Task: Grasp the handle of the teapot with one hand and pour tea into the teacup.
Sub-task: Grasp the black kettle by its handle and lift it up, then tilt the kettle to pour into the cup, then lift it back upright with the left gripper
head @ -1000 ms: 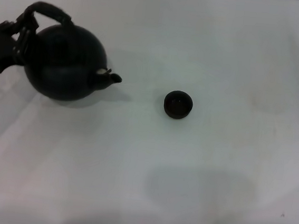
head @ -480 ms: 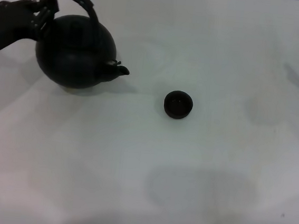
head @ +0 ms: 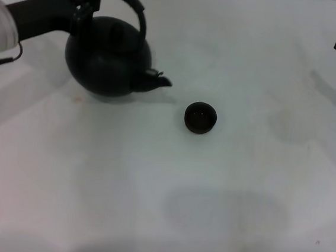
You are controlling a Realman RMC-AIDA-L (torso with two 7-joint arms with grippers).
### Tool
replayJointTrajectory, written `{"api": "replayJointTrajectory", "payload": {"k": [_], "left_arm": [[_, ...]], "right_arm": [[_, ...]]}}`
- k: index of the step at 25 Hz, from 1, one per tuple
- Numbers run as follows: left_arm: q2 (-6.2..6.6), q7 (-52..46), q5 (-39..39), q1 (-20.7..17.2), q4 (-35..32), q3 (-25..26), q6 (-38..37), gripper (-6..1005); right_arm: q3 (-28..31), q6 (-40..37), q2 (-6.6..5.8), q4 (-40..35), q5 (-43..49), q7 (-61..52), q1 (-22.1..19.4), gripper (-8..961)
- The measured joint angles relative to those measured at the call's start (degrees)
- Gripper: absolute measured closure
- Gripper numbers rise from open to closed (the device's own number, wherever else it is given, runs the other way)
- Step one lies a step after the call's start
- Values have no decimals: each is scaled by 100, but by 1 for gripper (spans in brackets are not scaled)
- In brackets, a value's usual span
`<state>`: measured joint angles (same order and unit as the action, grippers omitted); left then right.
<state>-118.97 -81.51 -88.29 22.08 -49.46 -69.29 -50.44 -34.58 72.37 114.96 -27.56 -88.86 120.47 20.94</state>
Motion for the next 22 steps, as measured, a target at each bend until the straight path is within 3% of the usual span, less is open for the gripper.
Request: {"api": "replayJointTrajectory", "payload": {"k": [6,13,22], "left_arm": [[-8,-1138,-968,-10,-882,-504,392,872],[0,-1681,-1584,167,-1161,-601,457,876],[-14,-2574,-2808,304,-1603,-1166,501,883]], "right_arm": [[29,114,6,149,-134,76,-45,108],[41,388,-1,238,-481,147,-149,109],[48,454,4,290,-602,151,-193,109]]}}
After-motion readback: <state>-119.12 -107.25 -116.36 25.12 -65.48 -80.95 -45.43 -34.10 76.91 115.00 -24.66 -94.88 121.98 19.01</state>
